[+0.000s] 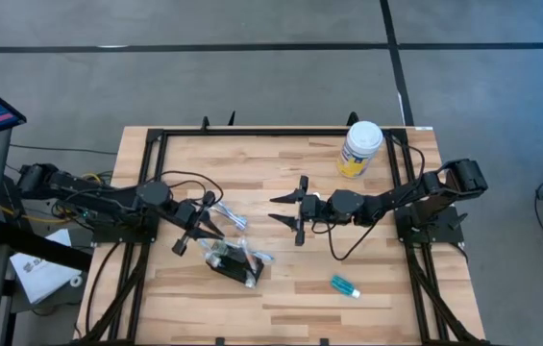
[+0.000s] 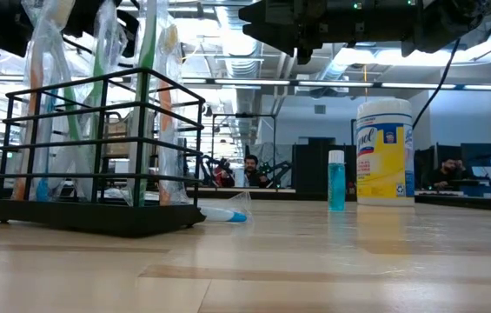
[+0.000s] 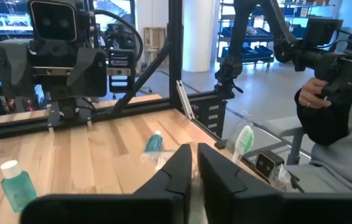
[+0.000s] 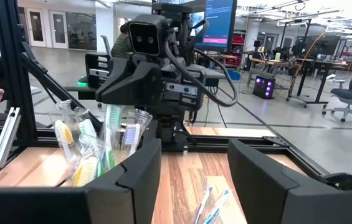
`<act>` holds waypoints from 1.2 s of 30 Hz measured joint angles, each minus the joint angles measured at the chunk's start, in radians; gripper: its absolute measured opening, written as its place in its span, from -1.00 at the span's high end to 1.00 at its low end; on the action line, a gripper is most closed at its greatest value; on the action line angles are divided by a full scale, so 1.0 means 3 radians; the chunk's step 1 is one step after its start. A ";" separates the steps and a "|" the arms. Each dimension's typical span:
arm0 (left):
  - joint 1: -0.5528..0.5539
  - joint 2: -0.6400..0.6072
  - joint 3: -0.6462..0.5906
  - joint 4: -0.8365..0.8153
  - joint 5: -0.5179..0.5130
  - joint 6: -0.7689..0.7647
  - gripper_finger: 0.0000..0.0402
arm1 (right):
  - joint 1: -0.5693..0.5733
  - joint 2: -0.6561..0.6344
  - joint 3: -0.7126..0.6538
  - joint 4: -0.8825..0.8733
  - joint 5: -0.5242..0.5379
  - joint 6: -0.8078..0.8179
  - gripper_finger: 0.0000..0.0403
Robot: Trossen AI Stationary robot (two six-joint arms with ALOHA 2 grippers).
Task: Pick & Place toothbrushing station
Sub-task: Put the green toothbrush into the mesh organizer
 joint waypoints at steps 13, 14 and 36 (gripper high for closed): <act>0.0000 0.0000 0.0003 -0.0140 -0.0039 0.0009 0.98 | -0.0001 0.0001 0.0000 0.0001 0.0000 0.0000 0.13; 0.0000 0.0000 0.0003 -0.0142 -0.0038 0.0009 0.99 | -0.0001 0.0000 0.0000 0.0001 0.0000 0.0000 0.13; 0.0001 0.0019 0.0000 -0.0181 -0.0022 0.0000 0.97 | -0.0083 0.0001 0.0000 0.0018 0.0010 -0.0001 0.17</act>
